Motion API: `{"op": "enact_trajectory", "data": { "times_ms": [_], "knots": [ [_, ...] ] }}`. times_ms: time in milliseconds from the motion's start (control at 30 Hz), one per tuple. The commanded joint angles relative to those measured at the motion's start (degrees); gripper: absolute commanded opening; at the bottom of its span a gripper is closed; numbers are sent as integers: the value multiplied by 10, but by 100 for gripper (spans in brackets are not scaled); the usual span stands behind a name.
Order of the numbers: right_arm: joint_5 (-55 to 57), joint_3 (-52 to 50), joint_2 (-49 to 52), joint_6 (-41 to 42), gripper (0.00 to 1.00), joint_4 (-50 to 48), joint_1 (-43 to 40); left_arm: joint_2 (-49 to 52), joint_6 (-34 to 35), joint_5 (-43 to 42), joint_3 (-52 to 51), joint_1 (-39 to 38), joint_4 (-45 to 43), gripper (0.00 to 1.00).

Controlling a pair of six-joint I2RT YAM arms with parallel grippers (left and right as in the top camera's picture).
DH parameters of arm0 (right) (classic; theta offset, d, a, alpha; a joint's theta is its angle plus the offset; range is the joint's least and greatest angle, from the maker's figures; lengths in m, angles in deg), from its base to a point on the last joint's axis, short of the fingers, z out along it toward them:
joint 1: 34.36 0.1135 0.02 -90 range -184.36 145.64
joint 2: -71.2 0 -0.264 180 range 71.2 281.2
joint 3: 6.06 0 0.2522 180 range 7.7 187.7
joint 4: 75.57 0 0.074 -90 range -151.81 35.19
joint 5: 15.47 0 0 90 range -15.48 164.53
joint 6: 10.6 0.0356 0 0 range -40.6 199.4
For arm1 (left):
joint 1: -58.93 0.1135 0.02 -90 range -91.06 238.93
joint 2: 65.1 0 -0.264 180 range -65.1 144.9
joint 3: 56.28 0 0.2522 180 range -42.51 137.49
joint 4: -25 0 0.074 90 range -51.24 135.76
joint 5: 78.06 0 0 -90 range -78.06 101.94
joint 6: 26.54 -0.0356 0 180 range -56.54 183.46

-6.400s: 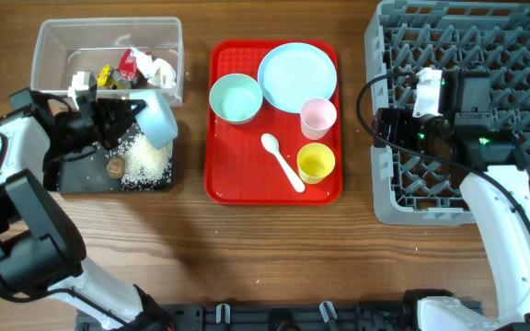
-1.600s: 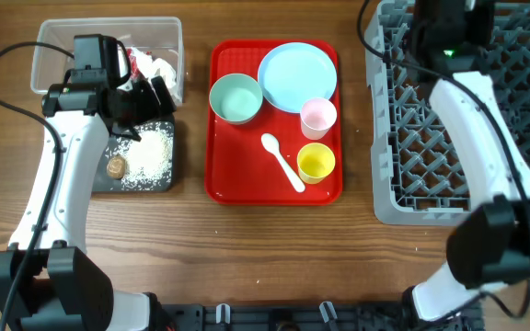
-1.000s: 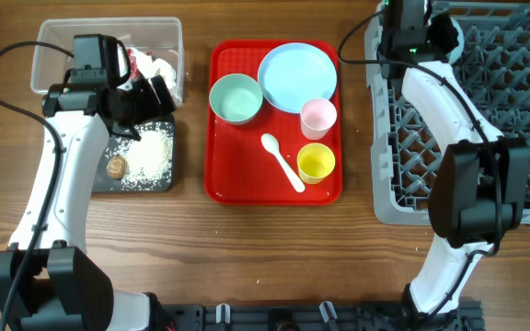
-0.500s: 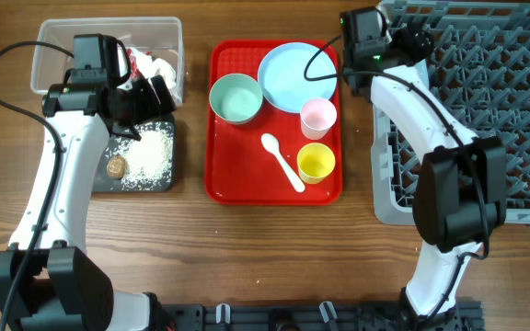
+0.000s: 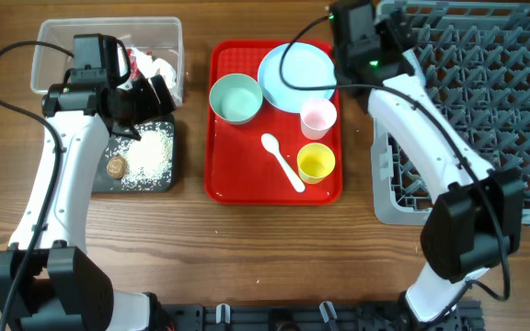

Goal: Sort waste into correct bins and load items into the dishwasher rack
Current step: 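Move the right gripper back over the green bowl on the red tray, then lower the right gripper onto the green bowl rim and close it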

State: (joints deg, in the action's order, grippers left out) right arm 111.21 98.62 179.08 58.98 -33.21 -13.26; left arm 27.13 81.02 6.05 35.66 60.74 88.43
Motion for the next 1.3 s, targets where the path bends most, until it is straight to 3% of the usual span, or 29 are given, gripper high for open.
{"op": "enact_trajectory", "data": {
  "times_ms": [0,67,133,200,400,467,533,667,767,867,1100,1267],
  "knots": [
    [-193,41,-16,108,100,27,49,-5,9,-5,-3,2,-2,100],
    [-364,88,-16,182,100,40,67,-5,9,-5,-3,2,-2,100],
    [-456,120,-16,235,100,41,68,-5,9,-5,-3,2,-2,100],
    [-478,127,-11,266,100,53,68,-5,9,-5,-3,2,-2,100],
    [-530,125,63,300,100,209,70,-5,9,-5,-3,2,-6,100],
    [-534,120,63,331,98,189,71,-5,9,-5,-3,2,-6,100],
    [-532,100,71,332,84,135,77,-5,9,-5,-3,2,-6,100],
    [-526,95,156,400,68,61,109,-5,9,-5,-3,2,-6,100],
    [-471,95,196,484,57,67,123,-5,9,-5,-3,2,-3,100],
    [-401,95,197,541,57,97,124,-5,9,-5,-3,2,1,100],
    [-399,111,161,519,58,86,124,-5,9,-5,-3,2,-2,100],
    [-336,112,111,554,63,152,124,-5,9,-5,-3,2,-4,100]
  ]
}}
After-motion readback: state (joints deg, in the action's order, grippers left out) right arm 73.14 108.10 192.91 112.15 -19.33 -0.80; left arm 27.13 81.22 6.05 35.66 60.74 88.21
